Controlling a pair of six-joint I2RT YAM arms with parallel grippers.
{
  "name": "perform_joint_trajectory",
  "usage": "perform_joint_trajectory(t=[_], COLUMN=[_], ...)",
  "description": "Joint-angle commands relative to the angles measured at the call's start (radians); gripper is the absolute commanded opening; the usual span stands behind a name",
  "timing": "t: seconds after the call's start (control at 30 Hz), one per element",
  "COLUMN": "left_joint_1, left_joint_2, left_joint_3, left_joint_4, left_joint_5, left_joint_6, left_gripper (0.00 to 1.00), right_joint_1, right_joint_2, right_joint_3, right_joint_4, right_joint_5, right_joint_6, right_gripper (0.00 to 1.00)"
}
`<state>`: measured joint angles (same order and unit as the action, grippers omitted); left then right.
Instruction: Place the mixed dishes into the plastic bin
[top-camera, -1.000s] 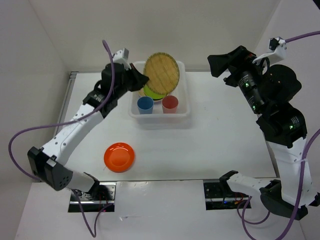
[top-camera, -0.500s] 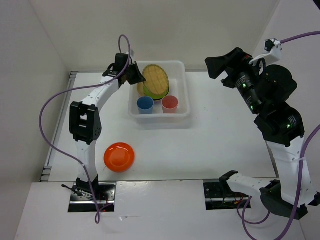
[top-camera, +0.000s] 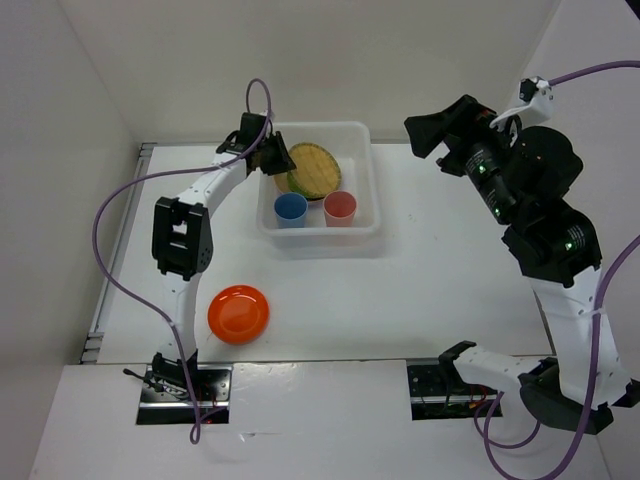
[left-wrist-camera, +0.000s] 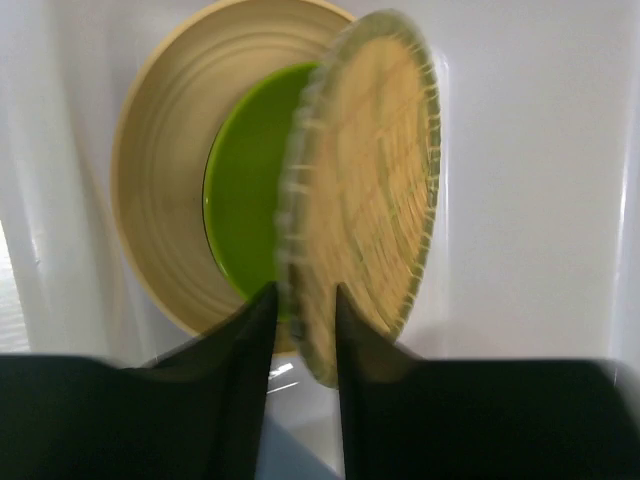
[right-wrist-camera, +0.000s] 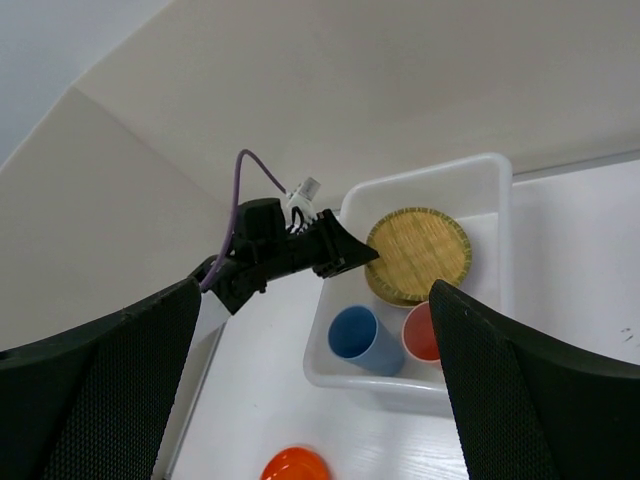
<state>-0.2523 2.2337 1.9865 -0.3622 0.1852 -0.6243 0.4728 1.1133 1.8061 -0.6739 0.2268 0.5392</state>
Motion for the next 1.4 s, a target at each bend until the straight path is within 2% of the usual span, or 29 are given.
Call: perform_joint_trajectory(t=[0.0,0.17,0.33,0.43,0.57,0.77,0.83,0.93,1.1,1.17,1.37], left_joint_1=[0.001,0.001,0.010,0.010,0.019,0.028,0.041,0.050,0.090,0.099,0.119], left_joint_2=[0.012,0.038,0.018,-0.049,-0.169,-0.399,-0.485,-0.610,-0.775,-0.811,-0.888], left_joint_3=[0.040,0.118,0.182,0.193,0.245,0.288,0.264,0.149,-0.029,-0.070,-0.149], left_joint_4=[0.016,-0.023,-0.067,-0.077,-0.119,-0.253,-0.277,-0.268,-0.228,-0.219,-0.210], left_joint_5=[-0.058,-0.078,-0.087,-0.096,-0.058,0.043,0.059,0.083,0.155,0.165,0.209], left_joint_6=[0.017,0.017,0.028,0.037,0.055,0.087,0.097,0.109,0.080,0.071,0.058], left_gripper=[0.41,0.47,0.48,0.50,0.51,0.51,0.51,0.54,0.57,0.60,0.60], right_joint_1=[-0.005,-0.005,-0.005,0.067,0.254,0.372,0.397,0.476,0.627,0.642,0.655], right_joint_2=[0.002,0.028,0.023,0.000,0.022,0.029,0.029,0.121,0.310,0.351,0.488], right_joint_3=[-0.004,-0.079,-0.267,-0.433,-0.641,-0.878,-0.939,-0.979,-0.979,-0.979,-0.999], right_joint_4=[0.025,0.034,0.105,0.194,0.292,0.508,0.603,0.712,0.844,0.910,1.022], right_joint_5=[-0.003,-0.024,-0.163,-0.217,-0.241,-0.271,-0.282,-0.293,-0.210,-0.210,-0.231], right_joint_6=[0.008,-0.015,-0.038,-0.001,0.082,0.229,0.278,0.353,0.453,0.493,0.533], right_gripper=[0.99,0.99,0.99,0.99,0.99,0.95,0.94,0.93,0.89,0.89,0.86])
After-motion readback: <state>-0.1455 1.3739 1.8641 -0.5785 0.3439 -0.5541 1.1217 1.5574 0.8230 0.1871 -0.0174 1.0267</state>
